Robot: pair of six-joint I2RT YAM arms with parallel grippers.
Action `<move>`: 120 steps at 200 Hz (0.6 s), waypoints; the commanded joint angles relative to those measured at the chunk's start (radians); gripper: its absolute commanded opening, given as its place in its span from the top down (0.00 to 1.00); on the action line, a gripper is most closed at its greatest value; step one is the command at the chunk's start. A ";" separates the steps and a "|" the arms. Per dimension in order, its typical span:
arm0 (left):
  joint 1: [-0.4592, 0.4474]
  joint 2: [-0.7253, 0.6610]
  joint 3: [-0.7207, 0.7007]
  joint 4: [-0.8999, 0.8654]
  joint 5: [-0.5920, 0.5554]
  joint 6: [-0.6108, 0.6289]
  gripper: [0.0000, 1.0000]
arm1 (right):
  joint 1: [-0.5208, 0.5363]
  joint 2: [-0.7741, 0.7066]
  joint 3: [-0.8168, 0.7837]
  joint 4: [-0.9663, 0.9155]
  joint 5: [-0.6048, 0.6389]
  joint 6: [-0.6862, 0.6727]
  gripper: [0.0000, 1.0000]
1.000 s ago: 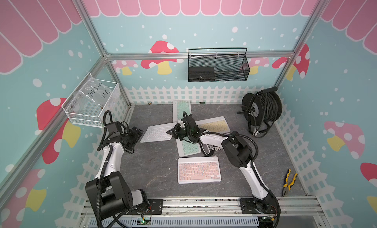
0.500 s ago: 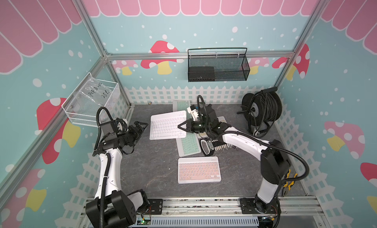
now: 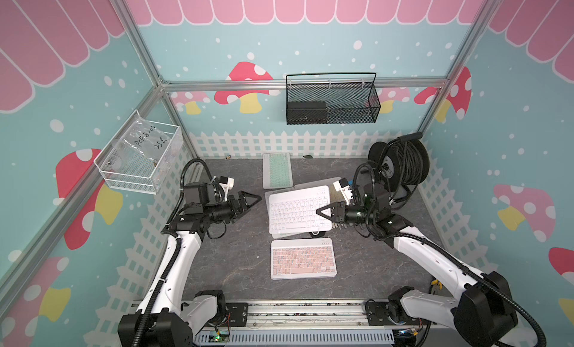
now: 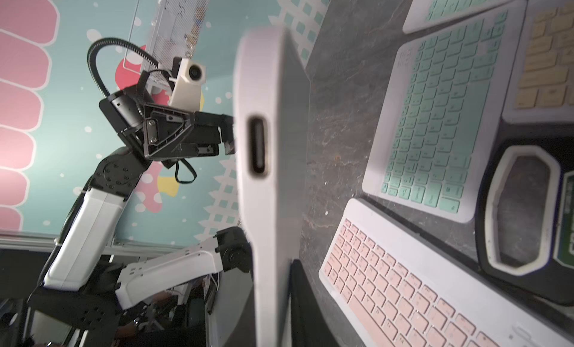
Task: Stack the numeric keypads
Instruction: Place the numeric keypad at the numeric keypad.
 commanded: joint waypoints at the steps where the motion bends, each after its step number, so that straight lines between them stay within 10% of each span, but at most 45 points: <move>1: -0.044 0.030 -0.054 0.088 -0.008 -0.012 0.01 | -0.035 -0.082 -0.058 0.045 -0.122 -0.005 0.87; 120: -0.265 -0.161 -0.392 0.284 -0.325 -0.266 0.01 | -0.078 -0.316 -0.443 0.304 -0.074 0.279 0.88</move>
